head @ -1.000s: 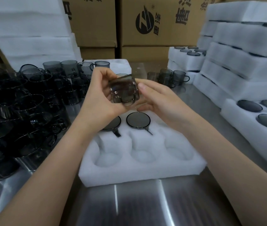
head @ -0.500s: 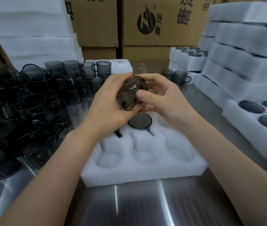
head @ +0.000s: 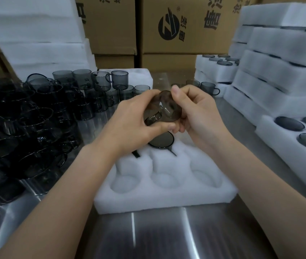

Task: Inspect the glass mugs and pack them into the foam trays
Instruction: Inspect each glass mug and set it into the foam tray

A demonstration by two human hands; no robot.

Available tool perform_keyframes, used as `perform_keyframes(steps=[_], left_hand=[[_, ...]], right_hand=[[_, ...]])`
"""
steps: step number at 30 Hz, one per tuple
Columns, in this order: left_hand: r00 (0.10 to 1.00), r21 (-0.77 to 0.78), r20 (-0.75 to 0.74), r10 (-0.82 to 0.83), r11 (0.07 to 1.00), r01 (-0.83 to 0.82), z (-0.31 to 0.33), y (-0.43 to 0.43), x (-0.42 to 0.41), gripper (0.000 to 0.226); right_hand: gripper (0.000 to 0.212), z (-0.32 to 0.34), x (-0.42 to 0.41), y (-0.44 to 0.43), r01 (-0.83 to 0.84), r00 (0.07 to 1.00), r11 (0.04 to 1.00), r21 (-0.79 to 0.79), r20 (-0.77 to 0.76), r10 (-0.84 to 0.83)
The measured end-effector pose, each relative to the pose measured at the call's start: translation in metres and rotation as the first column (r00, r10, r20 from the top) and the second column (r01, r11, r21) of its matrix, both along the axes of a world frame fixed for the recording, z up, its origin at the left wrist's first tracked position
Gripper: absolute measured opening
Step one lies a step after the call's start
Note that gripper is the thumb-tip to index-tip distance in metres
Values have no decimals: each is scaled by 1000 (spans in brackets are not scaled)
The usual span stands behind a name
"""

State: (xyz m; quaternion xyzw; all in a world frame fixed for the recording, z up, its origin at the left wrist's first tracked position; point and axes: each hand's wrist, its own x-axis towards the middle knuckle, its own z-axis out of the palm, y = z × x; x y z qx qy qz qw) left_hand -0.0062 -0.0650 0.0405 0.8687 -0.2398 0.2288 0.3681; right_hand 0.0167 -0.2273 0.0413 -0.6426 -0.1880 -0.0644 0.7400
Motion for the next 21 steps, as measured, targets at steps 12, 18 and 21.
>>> perform_keyframes(steps=[12,18,21], left_hand=[[999,-13,-45,-12,1000,11,5,4,24,63],[998,-1,-6,-64,998,64,-2,3,22,62],[997,-17,5,-80,997,80,-2,2,23,59]], right_hand=[[24,-2,9,-7,-215,970,975,50,-107,219],[36,-6,11,-5,46,993,973,-225,112,-21],[29,-6,11,-1,161,972,961,-223,206,-115]])
